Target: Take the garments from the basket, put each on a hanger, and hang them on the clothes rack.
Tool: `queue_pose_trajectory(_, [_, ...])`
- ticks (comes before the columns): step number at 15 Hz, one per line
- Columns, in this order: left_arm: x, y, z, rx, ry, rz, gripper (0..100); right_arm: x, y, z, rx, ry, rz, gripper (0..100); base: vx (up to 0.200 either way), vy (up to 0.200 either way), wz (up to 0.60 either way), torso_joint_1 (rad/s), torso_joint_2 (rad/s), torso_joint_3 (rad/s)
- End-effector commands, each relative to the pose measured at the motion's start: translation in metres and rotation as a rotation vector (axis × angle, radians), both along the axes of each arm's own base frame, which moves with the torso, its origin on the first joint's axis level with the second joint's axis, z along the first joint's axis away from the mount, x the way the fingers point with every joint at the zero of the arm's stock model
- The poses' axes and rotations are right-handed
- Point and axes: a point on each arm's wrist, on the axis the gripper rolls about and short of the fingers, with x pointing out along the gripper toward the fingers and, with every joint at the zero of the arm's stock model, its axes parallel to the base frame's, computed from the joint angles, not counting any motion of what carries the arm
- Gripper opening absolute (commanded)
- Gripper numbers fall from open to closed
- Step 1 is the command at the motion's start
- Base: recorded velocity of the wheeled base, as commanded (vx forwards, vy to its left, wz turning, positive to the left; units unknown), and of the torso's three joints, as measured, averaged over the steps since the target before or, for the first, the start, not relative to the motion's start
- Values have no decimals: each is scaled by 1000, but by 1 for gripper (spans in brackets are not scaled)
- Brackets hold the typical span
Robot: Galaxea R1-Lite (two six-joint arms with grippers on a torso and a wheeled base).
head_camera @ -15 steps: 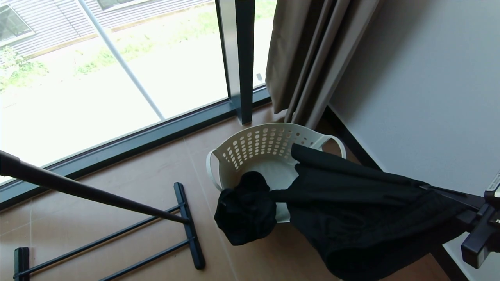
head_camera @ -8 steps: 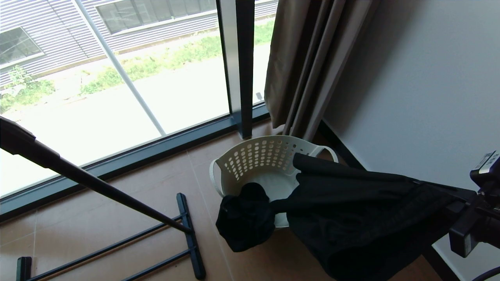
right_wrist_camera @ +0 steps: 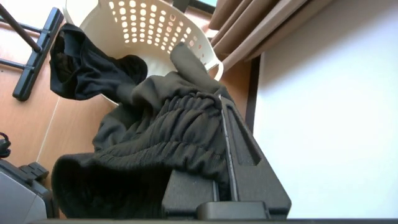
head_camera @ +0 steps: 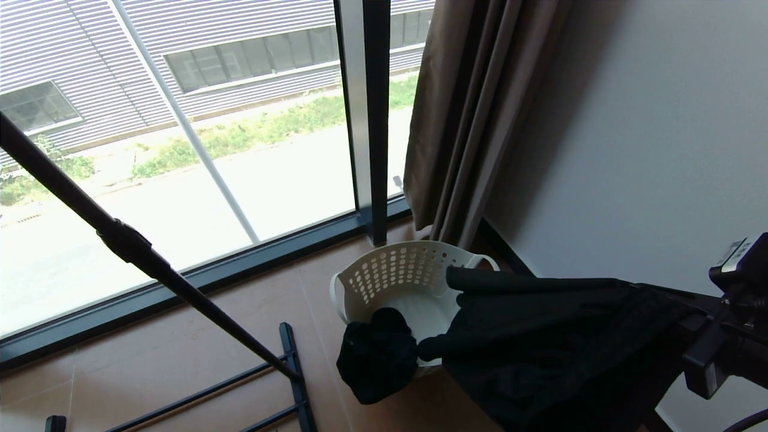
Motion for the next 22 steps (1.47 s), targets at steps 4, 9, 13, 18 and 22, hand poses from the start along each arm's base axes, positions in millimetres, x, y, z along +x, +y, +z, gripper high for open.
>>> queue_pose_trajectory(4, [0, 0, 0, 0, 1, -1, 100, 0, 0, -1, -3, 4, -1, 0, 0, 0, 0, 117, -481, -160])
queue_pose_trajectory(9, [0, 0, 0, 0, 1, -1, 100, 0, 0, -1, -2, 3, 1, 0, 0, 0, 0, 158, -506, -152])
queue_pose_trajectory(13, [0, 0, 0, 0, 1, 2, 100, 0, 0, -1, -4, 4, 1, 0, 0, 0, 0, 196, -535, -148])
queue_pose_trajectory(18, [0, 0, 0, 0, 1, 2, 100, 0, 0, -3, -9, 7, 2, 0, 0, 0, 0, 238, -586, -158])
queue_pose_trajectory(22, [0, 0, 0, 0, 1, 2, 100, 0, 0, -3, -10, 7, 4, 0, 0, 0, 0, 204, -477, -86])
